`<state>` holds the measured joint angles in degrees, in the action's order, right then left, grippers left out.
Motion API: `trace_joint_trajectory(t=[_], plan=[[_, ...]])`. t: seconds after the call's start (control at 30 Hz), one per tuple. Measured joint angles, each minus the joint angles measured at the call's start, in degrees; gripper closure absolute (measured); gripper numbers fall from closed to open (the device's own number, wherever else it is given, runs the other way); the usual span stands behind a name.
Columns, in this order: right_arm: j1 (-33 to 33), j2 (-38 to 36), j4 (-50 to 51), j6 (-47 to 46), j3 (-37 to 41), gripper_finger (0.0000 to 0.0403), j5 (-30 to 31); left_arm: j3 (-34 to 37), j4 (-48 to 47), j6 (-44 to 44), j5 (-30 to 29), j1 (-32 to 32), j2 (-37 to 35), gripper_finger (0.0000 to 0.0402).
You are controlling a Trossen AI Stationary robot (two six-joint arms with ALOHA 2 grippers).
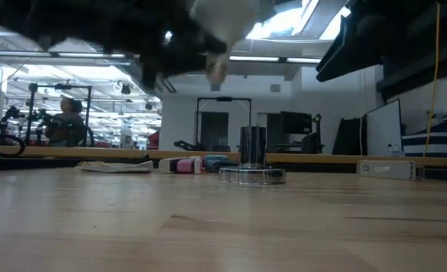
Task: Screw lightbulb
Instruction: Insert the lightbulb into the lamp
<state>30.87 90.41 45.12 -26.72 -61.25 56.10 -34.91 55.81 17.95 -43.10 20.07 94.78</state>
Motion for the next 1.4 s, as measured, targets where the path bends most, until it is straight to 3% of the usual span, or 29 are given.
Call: trace_joint_trajectory(t=[0.13, 0.27, 0.47, 0.67, 1.13, 1.4], plan=[[0.0, 0.0, -0.1, 0.0, 0.0, 0.0236, 0.0, 7.6, 16.7, 4.0, -0.1, -1.2, 3.5, 0.0259], [-0.1, 0.0, -0.2, 0.0, 0.0, 0.0236, 1.1, 8.8, 34.3, 2.1, 1.8, -4.2, 11.3, 0.0259], [-0.2, 0.1, -1.8, 0.0, 0.0, 0.0236, 2.0, 1.4, 34.0, 2.1, 10.4, -8.4, 20.8, 0.0259], [-0.2, 0.1, -2.5, 0.0, 0.0, 0.0236, 4.6, -1.6, 34.2, -1.8, 13.7, -9.4, 22.2, 0.0259], [-0.2, 0.8, -9.6, 0.0, 0.0, 0.0236, 4.2, -1.6, 33.4, -5.1, 17.8, -12.0, 23.1, 0.0259], [-0.2, 6.1, -15.7, 0.0, 0.0, 0.0236, 2.7, -3.7, 34.2, -5.1, 18.6, -12.3, 26.9, 0.0259]])
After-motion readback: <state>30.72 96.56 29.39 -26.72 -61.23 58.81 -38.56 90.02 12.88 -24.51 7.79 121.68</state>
